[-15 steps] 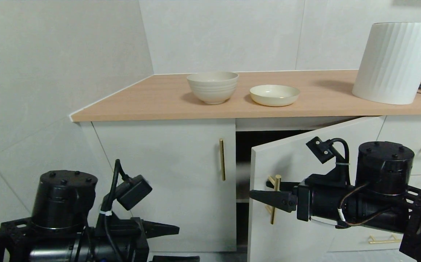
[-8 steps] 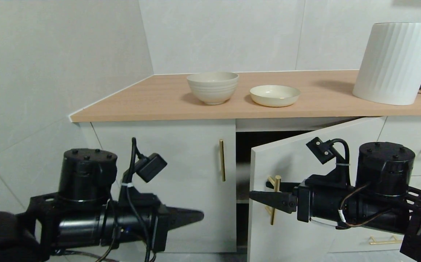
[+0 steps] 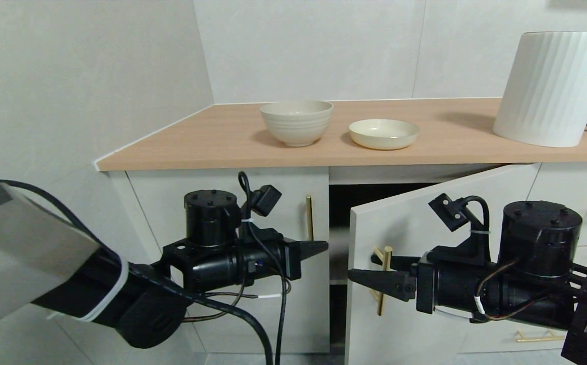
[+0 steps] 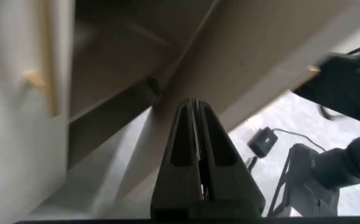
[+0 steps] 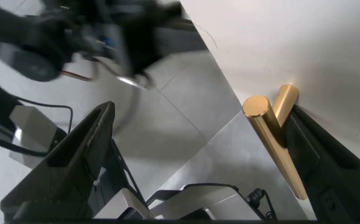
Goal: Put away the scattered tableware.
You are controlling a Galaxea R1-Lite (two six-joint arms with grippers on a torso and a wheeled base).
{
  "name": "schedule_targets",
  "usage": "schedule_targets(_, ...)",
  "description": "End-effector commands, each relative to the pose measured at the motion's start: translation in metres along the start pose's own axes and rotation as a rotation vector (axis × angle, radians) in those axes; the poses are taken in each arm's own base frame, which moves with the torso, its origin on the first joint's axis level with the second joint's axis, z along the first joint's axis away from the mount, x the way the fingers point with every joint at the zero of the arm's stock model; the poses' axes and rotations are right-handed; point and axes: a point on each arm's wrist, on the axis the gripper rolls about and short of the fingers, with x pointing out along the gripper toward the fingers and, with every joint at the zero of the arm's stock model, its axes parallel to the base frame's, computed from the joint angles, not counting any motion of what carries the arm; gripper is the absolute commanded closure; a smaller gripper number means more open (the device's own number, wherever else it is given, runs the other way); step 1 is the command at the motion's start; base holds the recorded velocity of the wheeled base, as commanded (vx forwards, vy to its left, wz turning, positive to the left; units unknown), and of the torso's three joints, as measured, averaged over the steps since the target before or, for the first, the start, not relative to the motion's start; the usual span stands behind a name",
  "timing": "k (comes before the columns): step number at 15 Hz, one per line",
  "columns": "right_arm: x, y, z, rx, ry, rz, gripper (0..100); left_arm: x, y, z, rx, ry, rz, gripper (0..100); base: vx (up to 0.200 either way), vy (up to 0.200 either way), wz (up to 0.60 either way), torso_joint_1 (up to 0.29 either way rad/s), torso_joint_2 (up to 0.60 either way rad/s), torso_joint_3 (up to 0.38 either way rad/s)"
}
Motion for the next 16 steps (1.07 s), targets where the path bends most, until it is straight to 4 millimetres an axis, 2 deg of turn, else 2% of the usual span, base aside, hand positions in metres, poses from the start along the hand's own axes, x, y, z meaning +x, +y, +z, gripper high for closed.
schedule_targets(1,-0.003,0.001,0.0,0.001,0.0,-0.004,0,0.027,0.01,-0.012,-0.009,0.029,0.013,100,0.0,0.0,0.0,0.0,0.0,0.0)
schedule_targets(6,-0.004,0.0,-0.005,0.004,0.017,-0.011,0,0.043,-0.001,-0.019,0.024,0.006,-0.018,100,0.0,0.0,0.0,0.0,0.0,0.0)
schedule_targets(7,-0.008,0.0,-0.008,0.008,0.022,-0.017,0,0.052,-0.002,-0.024,0.042,-0.014,-0.044,100,0.0,0.0,0.0,0.0,0.0,0.0)
schedule_targets(9,-0.012,-0.001,-0.009,-0.012,0.021,-0.026,0,0.058,-0.003,-0.027,0.055,-0.037,-0.064,100,0.0,0.0,0.0,0.0,0.0,0.0)
schedule_targets(14,-0.016,-0.022,-0.009,-0.042,0.017,-0.101,0,0.06,-0.008,-0.025,0.066,-0.047,-0.085,100,0.0,0.0,0.0,0.0,0.0,0.0)
schedule_targets(15,-0.019,-0.027,-0.006,-0.037,0.003,-0.124,0,0.072,-0.017,-0.019,0.089,-0.074,-0.119,100,0.0,0.0,0.0,0.0,0.0,0.0)
schedule_targets(16,-0.022,-0.028,-0.005,-0.037,-0.006,-0.134,0,0.073,-0.023,-0.016,0.097,-0.083,-0.135,100,0.0,0.0,0.0,0.0,0.0,0.0)
